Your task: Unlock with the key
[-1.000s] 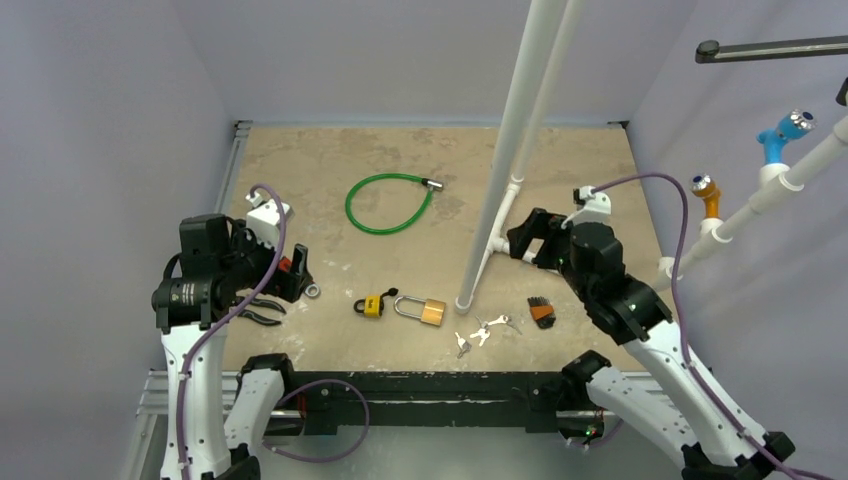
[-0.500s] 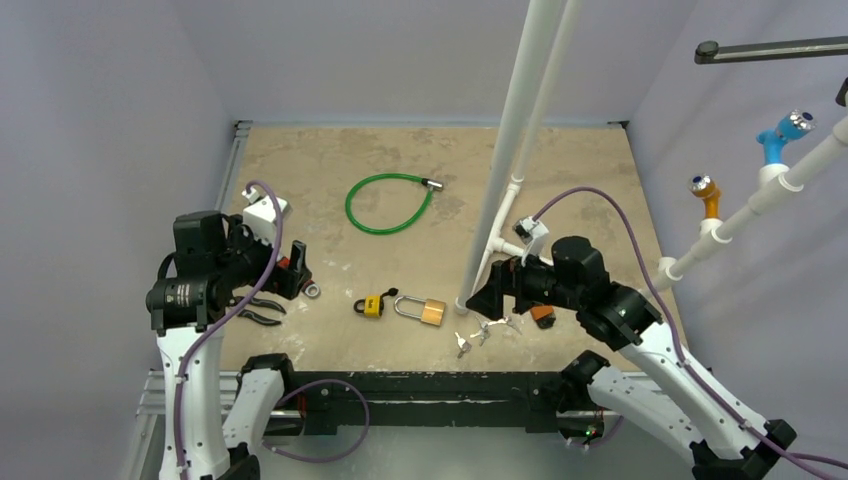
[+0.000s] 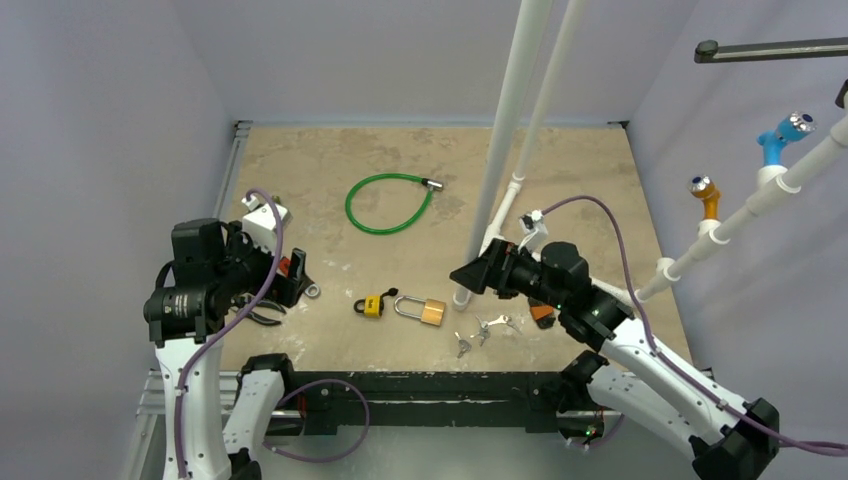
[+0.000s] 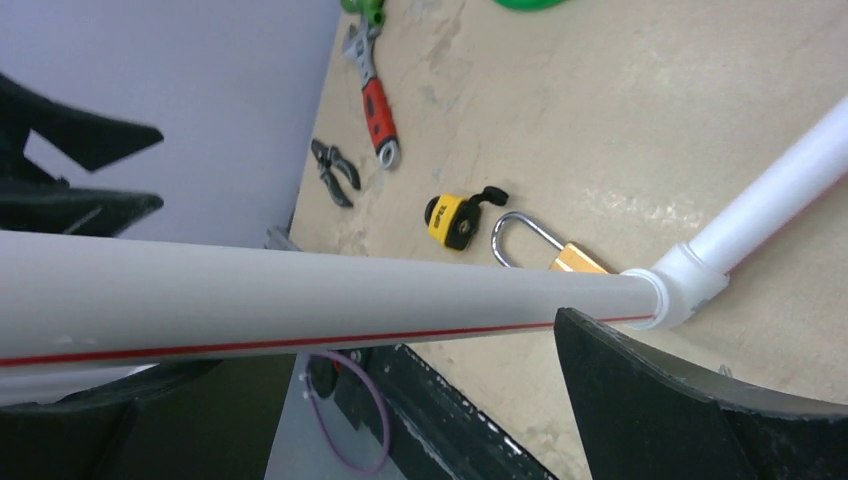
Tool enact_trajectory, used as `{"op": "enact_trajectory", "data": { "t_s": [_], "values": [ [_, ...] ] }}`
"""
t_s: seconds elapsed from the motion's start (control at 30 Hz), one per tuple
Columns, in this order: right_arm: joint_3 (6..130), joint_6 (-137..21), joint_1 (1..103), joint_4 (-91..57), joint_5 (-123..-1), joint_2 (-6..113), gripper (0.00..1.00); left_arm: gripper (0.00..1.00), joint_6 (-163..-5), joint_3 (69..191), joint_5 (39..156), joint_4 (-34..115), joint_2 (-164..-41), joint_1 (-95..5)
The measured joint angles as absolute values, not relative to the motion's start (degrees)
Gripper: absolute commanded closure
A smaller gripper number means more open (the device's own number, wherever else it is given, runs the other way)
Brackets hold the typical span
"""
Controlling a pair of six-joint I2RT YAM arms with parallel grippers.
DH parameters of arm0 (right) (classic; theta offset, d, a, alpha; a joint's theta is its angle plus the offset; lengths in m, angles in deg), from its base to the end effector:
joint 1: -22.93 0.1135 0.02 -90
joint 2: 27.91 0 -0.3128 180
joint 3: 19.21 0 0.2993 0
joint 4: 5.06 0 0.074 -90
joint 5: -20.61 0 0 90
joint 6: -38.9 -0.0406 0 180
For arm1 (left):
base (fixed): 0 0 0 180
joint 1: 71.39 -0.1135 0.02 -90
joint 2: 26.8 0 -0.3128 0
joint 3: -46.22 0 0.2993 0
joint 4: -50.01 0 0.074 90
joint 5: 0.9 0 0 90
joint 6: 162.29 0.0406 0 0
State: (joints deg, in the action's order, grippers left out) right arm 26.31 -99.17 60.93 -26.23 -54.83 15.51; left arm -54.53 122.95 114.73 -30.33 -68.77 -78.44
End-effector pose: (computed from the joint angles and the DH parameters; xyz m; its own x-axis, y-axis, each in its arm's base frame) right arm 0.1505 0.1305 0.3025 -0.7547 0.3242 -0.5704 -0.3318 0.5616 0.7580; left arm 0.1121 -0.0038 0.4143 -0.6172 0.2008 -0.7608 0.3970 0.9143 -0.0807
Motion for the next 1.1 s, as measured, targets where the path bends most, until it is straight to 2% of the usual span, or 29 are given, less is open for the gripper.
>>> {"op": "enact_trajectory", "data": {
  "t_s": [0.23, 0.37, 0.53, 0.87, 1.1],
  "values": [
    [19.9, -109.7, 65.0, -18.1, -64.6, 9.6, 0.01, 0.00, -53.2, 122.9, 114.4, -30.8, -68.1, -78.4],
    [20.1, -110.5, 72.7, -13.5, -71.5, 13.6, 0.01, 0.00, -53.0, 122.9, 114.4, -31.1, -68.1, -78.4],
    [20.1, -113.4, 85.1, -10.4, -73.7, 17.9, 0.01, 0.00, -52.8, 122.9, 114.4, -31.2, -68.0, -78.4],
    [20.4, -115.6, 87.0, -7.2, -82.9, 20.1, 0.01, 0.00, -51.2, 122.9, 114.4, -31.7, -66.6, -78.4],
    [22.5, -117.2, 87.7, 2.4, -86.7, 32.3, 0.01, 0.00, -50.0, 122.9, 114.2, -32.7, -66.0, -78.4]
  ]
}}
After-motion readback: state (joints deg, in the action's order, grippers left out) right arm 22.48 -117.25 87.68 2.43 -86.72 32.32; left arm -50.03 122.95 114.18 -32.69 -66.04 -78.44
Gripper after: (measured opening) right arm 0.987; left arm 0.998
